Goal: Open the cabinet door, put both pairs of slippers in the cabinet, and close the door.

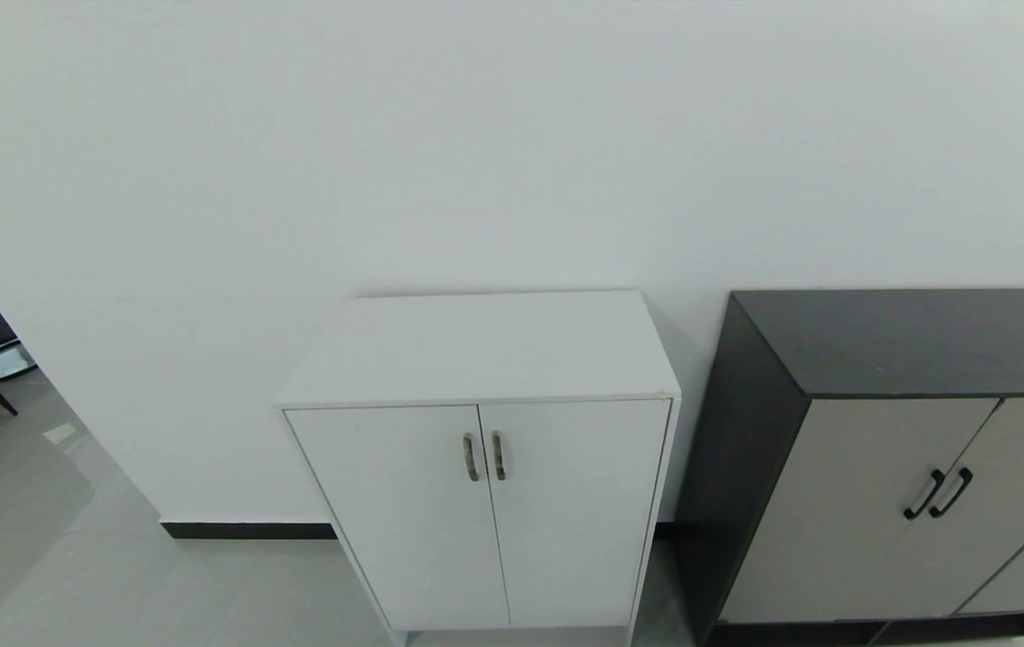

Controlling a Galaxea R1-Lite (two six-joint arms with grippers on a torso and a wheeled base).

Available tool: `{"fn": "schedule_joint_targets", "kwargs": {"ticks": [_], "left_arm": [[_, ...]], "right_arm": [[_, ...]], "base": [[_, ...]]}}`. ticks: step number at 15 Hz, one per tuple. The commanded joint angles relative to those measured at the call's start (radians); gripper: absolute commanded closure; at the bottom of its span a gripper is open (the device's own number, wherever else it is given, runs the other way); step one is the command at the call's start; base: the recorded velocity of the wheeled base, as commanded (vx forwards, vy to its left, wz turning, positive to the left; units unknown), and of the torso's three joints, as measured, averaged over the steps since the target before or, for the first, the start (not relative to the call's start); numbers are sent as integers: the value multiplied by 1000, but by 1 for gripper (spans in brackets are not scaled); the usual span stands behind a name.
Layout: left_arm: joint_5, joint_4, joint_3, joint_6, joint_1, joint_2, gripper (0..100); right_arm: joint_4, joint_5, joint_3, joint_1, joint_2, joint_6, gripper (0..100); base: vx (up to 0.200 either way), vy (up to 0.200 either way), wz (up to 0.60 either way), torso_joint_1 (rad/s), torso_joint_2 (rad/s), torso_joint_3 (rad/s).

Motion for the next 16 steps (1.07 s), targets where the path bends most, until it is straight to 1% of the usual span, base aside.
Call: {"fn": "schedule_joint_targets", "kwargs": {"ticks": [1,2,3,4,6,7,10,16], "left_arm": [[-1,0,0,0,1,1,100],[-3,0,0,2,1,1,100],[-1,0,0,-1,1,1,100],[2,0,0,-1,1,1,100],[-1,0,0,2,1,1,100],[-1,0,0,2,1,1,100],[-1,0,0,2,1,1,100],[-1,0,0,2,1,1,100]], "right_arm": [[14,-17,6,21,-121,-74,100],[9,-24,8,53,-142,-115,100],[9,-26,11,60,-145,-108,100],[9,-34,12,23,-165,-68,100],[9,-46,12,-147,-297,-54,100],[9,-46,12,-210,-369,-54,100],[9,-46,12,-263,-493,-49,100],[9,-46,12,-264,-498,-48,100]], "base": [[0,0,0,0,0,0],[0,0,0,0,0,0],[0,0,0,0,0,0],[0,0,0,0,0,0],[0,0,0,0,0,0],[0,0,0,0,0,0],[0,0,0,0,0,0],[0,0,0,0,0,0]]}}
